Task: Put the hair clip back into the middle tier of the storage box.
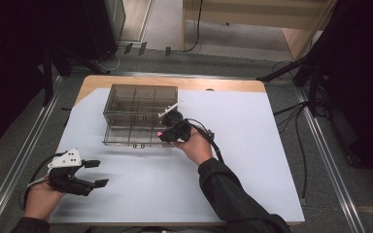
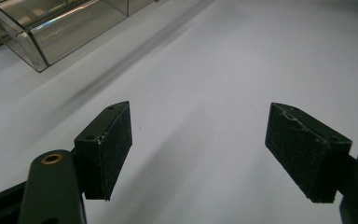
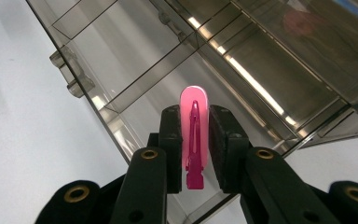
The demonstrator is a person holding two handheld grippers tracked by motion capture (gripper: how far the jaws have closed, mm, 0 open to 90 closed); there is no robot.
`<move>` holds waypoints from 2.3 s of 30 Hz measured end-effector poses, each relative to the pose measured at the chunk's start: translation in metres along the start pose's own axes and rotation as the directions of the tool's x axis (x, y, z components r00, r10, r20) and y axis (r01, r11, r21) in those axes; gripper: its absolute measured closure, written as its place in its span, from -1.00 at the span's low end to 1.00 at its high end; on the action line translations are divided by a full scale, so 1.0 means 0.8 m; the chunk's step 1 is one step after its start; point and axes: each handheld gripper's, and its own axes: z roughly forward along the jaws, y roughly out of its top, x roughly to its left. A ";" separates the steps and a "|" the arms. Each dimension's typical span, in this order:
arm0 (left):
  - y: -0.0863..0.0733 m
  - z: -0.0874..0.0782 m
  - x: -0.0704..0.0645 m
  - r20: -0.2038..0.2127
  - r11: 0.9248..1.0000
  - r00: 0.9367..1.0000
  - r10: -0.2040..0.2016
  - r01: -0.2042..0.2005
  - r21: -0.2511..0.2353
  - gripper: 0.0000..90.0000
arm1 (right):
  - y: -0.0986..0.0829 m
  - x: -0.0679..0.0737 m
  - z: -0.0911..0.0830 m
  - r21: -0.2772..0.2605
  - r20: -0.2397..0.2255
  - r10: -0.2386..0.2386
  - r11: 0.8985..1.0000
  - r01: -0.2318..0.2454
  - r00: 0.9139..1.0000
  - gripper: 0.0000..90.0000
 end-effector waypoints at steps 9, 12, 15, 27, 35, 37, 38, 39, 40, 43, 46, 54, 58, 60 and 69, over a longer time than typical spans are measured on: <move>0.000 0.000 0.000 0.001 1.000 1.000 0.001 -0.001 0.001 -0.47 | 0.000 -0.001 0.001 0.000 -0.006 0.009 1.000 -0.009 1.000 0.70; 0.000 0.000 0.000 -0.001 1.000 1.000 0.000 0.000 0.000 -0.47 | 0.000 -0.001 0.001 -0.001 -0.010 0.014 1.000 -0.014 1.000 0.70; 0.000 0.000 0.000 -0.002 1.000 1.000 0.000 0.000 -0.002 -0.47 | 0.000 -0.001 0.000 0.000 -0.011 0.017 1.000 -0.017 1.000 0.70; 0.000 -0.001 0.000 0.000 1.000 1.000 -0.002 0.002 -0.005 -0.47 | 0.002 -0.002 -0.012 -0.046 -0.024 0.020 0.999 -0.021 1.000 0.55; 0.006 0.003 0.000 0.005 1.000 1.000 0.012 -0.012 -0.001 -0.47 | -0.001 -0.002 -0.028 -0.115 -0.042 0.029 0.993 -0.034 0.999 0.25; 0.008 0.005 0.000 0.006 1.000 1.000 0.011 -0.011 -0.009 -0.47 | -0.003 -0.003 -0.031 -0.121 -0.040 0.038 0.992 -0.043 0.998 0.21; 0.009 0.006 0.001 0.010 1.000 1.000 0.014 -0.014 -0.007 -0.47 | -0.004 -0.004 -0.032 -0.128 -0.040 0.034 0.991 -0.039 0.999 0.20; 0.009 0.006 0.001 0.010 1.000 1.000 0.014 -0.014 -0.007 -0.47 | -0.004 -0.004 -0.032 -0.128 -0.040 0.034 0.991 -0.039 0.999 0.20; 0.010 0.008 0.002 0.012 1.000 1.000 0.018 -0.018 -0.006 -0.47 | -0.006 -0.004 -0.034 -0.130 -0.040 0.039 0.990 -0.044 0.998 0.19; 0.012 0.011 0.002 0.019 1.000 1.000 0.020 -0.020 -0.006 -0.47 | -0.009 -0.005 -0.038 -0.143 -0.038 0.032 0.989 -0.037 0.999 0.16; 0.015 0.015 0.002 0.024 1.000 0.999 0.026 -0.026 -0.005 -0.47 | -0.011 -0.006 -0.041 -0.151 -0.040 0.040 0.987 -0.045 0.998 0.13; 0.023 0.022 0.004 0.038 0.999 0.998 0.040 -0.040 -0.002 -0.47 | -0.020 -0.008 -0.048 -0.194 -0.018 0.048 0.980 -0.050 0.999 -0.08; 0.026 0.025 0.005 0.043 0.999 0.998 0.047 -0.047 -0.001 -0.47 | -0.024 -0.009 -0.050 -0.205 -0.021 0.052 0.977 -0.055 0.998 -0.19; 0.028 0.027 0.005 0.050 0.999 0.998 0.048 -0.048 -0.001 -0.47 | -0.026 -0.009 -0.050 -0.211 -0.017 0.044 0.976 -0.047 0.999 -0.28; 0.032 0.032 0.005 0.057 0.998 0.997 0.059 -0.059 0.000 -0.47 | -0.035 -0.014 -0.051 -0.216 -0.012 0.038 0.976 -0.039 0.999 -0.41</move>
